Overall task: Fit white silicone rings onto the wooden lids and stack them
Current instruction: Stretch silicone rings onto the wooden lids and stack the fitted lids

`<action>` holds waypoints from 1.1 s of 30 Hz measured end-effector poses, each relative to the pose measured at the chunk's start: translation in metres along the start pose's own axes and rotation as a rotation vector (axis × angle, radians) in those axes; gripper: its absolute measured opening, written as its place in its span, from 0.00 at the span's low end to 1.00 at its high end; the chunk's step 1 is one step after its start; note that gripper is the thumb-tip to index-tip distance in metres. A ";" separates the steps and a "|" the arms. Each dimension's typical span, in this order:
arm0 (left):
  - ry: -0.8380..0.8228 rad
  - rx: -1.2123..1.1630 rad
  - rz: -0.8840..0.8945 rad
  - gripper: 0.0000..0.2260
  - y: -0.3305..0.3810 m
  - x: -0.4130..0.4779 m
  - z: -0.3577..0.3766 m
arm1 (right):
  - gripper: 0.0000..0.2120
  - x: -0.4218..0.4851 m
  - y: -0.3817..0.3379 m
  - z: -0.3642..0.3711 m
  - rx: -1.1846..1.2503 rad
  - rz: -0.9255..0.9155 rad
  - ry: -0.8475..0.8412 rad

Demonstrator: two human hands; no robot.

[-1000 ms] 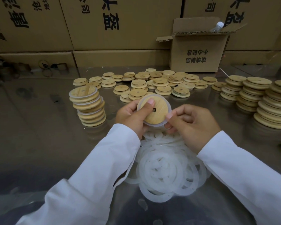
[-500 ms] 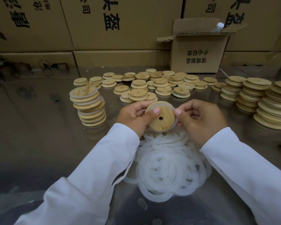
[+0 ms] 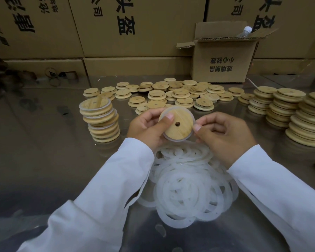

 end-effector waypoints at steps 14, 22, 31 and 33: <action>0.745 0.248 0.607 0.09 0.066 0.008 -0.075 | 0.05 0.000 0.001 -0.001 -0.022 0.038 -0.041; 0.931 0.178 0.317 0.12 0.052 0.024 -0.106 | 0.07 0.002 0.008 0.002 -0.036 0.048 -0.028; 0.873 0.274 -0.007 0.26 0.043 0.035 -0.110 | 0.06 0.003 0.009 0.001 -0.076 0.050 -0.038; 0.939 0.317 0.187 0.23 0.049 0.027 -0.103 | 0.06 0.004 0.009 0.001 -0.068 0.047 -0.029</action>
Point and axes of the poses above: each hand's wrist, its own x-axis towards the middle knuckle, its own z-axis out of the palm, y = z × x, the point moved 2 cm from there along x, towards the middle knuckle, and after that the axes turned 1 degree about -z, right-handed, at the moved point
